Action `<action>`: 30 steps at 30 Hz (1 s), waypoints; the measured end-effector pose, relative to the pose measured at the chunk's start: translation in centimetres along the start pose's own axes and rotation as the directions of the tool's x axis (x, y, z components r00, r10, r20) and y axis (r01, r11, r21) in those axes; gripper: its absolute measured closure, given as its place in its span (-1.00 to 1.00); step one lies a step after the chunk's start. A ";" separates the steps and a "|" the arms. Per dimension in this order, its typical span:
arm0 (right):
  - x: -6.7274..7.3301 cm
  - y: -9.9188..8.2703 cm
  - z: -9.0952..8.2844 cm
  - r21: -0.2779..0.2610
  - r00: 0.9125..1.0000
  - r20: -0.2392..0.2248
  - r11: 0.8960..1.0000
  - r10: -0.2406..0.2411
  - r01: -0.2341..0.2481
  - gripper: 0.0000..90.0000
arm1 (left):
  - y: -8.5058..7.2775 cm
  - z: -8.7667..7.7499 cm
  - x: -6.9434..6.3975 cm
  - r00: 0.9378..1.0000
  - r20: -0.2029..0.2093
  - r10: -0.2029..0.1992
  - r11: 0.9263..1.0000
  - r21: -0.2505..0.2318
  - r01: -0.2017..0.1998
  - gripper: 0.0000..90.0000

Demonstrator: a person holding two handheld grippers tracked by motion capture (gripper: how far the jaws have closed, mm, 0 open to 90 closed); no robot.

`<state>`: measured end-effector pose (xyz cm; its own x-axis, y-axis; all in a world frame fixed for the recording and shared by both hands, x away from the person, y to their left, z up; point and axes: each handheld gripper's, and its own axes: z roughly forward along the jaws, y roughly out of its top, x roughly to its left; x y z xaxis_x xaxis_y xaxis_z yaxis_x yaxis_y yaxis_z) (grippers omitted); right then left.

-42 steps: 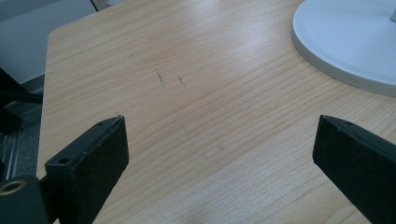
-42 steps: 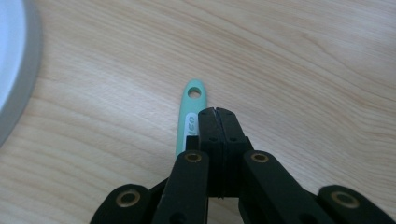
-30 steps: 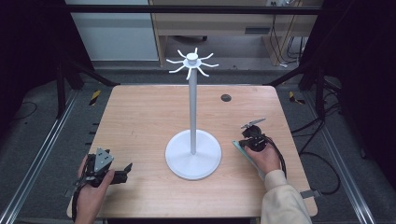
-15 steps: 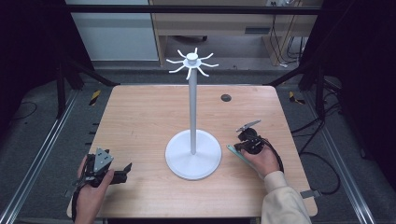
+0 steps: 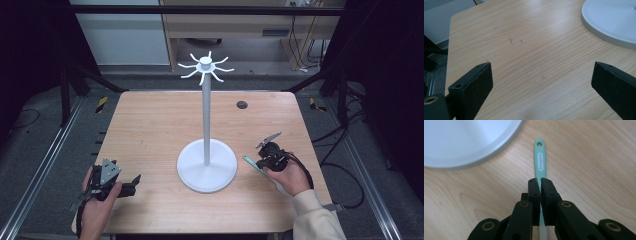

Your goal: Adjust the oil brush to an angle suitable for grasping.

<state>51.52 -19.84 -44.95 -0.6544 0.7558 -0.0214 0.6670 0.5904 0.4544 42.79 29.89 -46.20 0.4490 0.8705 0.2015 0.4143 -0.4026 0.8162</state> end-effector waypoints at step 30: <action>-1.0 -0.7 0.7 0.199 0.999 -0.030 0.979 -0.029 0.035 0.47 | 0.0 0.0 0.0 1.000 0.003 0.005 1.000 0.004 -0.005 -0.93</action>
<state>51.96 -20.87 -45.85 -0.6840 0.7295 -0.0082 0.7014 0.6607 0.2674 42.81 29.88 -46.22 0.4531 0.8678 0.2038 0.4156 -0.4079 0.8130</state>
